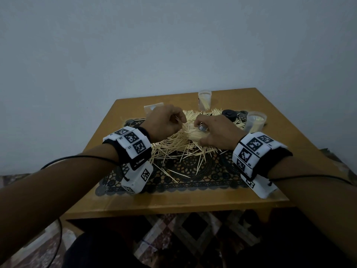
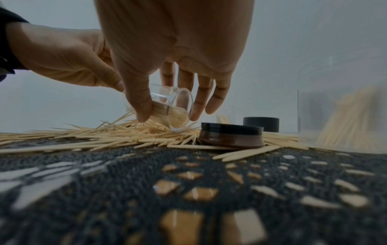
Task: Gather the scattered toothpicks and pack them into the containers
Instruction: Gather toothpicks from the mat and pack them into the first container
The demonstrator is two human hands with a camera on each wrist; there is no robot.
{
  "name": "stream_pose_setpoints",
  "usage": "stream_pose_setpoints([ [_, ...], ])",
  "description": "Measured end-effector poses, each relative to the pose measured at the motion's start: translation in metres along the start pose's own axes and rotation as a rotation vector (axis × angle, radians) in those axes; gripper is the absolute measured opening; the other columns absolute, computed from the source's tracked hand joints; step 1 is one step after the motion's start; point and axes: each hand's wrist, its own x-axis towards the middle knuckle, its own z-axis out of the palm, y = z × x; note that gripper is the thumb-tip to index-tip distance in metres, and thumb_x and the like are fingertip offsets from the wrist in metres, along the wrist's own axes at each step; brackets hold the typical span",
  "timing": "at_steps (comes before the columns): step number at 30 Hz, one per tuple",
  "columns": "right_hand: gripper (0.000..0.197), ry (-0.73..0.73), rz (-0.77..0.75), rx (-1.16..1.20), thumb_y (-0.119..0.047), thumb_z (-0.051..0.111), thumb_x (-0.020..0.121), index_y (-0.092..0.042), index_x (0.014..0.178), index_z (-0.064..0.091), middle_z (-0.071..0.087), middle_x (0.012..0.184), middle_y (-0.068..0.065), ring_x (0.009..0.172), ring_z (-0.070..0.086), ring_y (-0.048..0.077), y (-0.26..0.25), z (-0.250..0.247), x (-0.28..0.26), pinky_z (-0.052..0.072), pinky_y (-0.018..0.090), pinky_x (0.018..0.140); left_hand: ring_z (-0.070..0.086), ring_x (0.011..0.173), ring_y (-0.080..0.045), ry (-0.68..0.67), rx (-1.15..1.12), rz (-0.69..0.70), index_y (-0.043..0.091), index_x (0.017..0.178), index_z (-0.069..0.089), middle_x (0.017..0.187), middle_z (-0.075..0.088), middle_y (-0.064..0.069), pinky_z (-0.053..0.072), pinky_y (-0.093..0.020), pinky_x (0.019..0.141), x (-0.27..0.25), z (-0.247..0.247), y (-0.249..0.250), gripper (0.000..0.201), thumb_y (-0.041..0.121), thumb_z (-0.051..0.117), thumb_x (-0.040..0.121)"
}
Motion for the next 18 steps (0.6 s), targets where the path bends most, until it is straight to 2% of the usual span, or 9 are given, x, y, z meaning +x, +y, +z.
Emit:
stream_pose_setpoints([
  [2, 0.048, 0.003, 0.003, 0.009, -0.027, 0.080, 0.073, -0.017, 0.115, 0.058, 0.067, 0.110, 0.008, 0.093, 0.061, 0.022, 0.000, 0.000, 0.000, 0.052, 0.033, 0.079, 0.066, 0.080, -0.017, 0.010, -0.005, 0.006, 0.011, 0.088, 0.067, 0.084, 0.066, -0.002, 0.056, -0.036, 0.076, -0.001, 0.000, 0.001, 0.016, -0.002, 0.070, 0.078],
  [5, 0.048, 0.005, -0.002, 0.023, -0.027, 0.081, 0.074, -0.017, 0.116, 0.059, 0.068, 0.111, 0.007, 0.093, 0.062, 0.020, -0.001, 0.000, 0.000, 0.050, 0.031, 0.077, 0.062, 0.072, -0.005, 0.051, 0.060, 0.009, 0.014, 0.086, 0.069, 0.082, 0.070, 0.001, 0.048, -0.013, 0.069, -0.001, 0.001, 0.003, 0.012, 0.003, 0.071, 0.079],
  [6, 0.048, 0.005, 0.000, 0.027, -0.027, 0.081, 0.074, -0.017, 0.116, 0.059, 0.068, 0.111, 0.006, 0.093, 0.062, 0.020, -0.001, 0.000, -0.001, 0.051, 0.031, 0.078, 0.061, 0.070, -0.002, 0.060, 0.090, 0.006, 0.014, 0.085, 0.070, 0.082, 0.071, 0.002, 0.045, -0.009, 0.067, -0.001, 0.001, 0.002, 0.010, 0.006, 0.072, 0.080],
  [7, 0.048, 0.006, 0.004, 0.030, -0.027, 0.080, 0.074, -0.017, 0.116, 0.058, 0.068, 0.111, 0.006, 0.093, 0.062, 0.021, -0.001, -0.001, -0.001, 0.051, 0.031, 0.079, 0.060, 0.070, -0.003, 0.061, 0.113, 0.007, 0.015, 0.084, 0.072, 0.082, 0.071, 0.002, 0.045, -0.009, 0.068, -0.001, 0.002, 0.002, 0.008, 0.008, 0.072, 0.080],
  [9, 0.048, 0.002, 0.008, 0.034, -0.026, 0.080, 0.075, -0.016, 0.116, 0.058, 0.067, 0.111, 0.006, 0.094, 0.061, 0.019, -0.001, -0.001, -0.002, 0.051, 0.031, 0.079, 0.061, 0.073, -0.006, 0.042, 0.141, 0.009, 0.015, 0.085, 0.075, 0.083, 0.073, 0.002, 0.048, -0.018, 0.072, -0.001, 0.003, 0.000, 0.008, 0.009, 0.071, 0.082],
  [12, 0.047, -0.002, 0.001, 0.044, -0.025, 0.080, 0.075, -0.016, 0.116, 0.058, 0.066, 0.111, 0.005, 0.090, 0.057, 0.014, -0.001, -0.002, -0.001, 0.047, 0.027, 0.077, 0.065, 0.079, -0.009, 0.023, 0.117, 0.017, 0.012, 0.093, 0.072, 0.088, 0.073, -0.001, 0.053, -0.023, 0.075, -0.005, 0.005, 0.000, 0.013, 0.005, 0.070, 0.082],
  [16, 0.049, 0.007, 0.001, 0.061, -0.026, 0.081, 0.075, -0.016, 0.116, 0.058, 0.067, 0.111, 0.006, 0.091, 0.058, 0.014, -0.001, -0.002, -0.001, 0.049, 0.029, 0.079, 0.068, 0.090, -0.012, -0.028, -0.058, 0.004, 0.009, 0.100, 0.065, 0.094, 0.067, 0.002, 0.056, -0.028, 0.082, -0.005, 0.001, 0.001, 0.029, -0.012, 0.060, 0.080],
  [18, 0.050, 0.013, 0.004, 0.082, -0.026, 0.082, 0.074, -0.016, 0.117, 0.059, 0.067, 0.111, 0.005, 0.094, 0.060, 0.015, -0.002, -0.003, -0.002, 0.050, 0.031, 0.081, 0.066, 0.099, -0.016, -0.071, -0.188, -0.038, 0.009, 0.102, 0.062, 0.102, 0.065, -0.001, 0.055, -0.024, 0.083, -0.005, -0.005, 0.004, 0.035, -0.017, 0.053, 0.080],
])
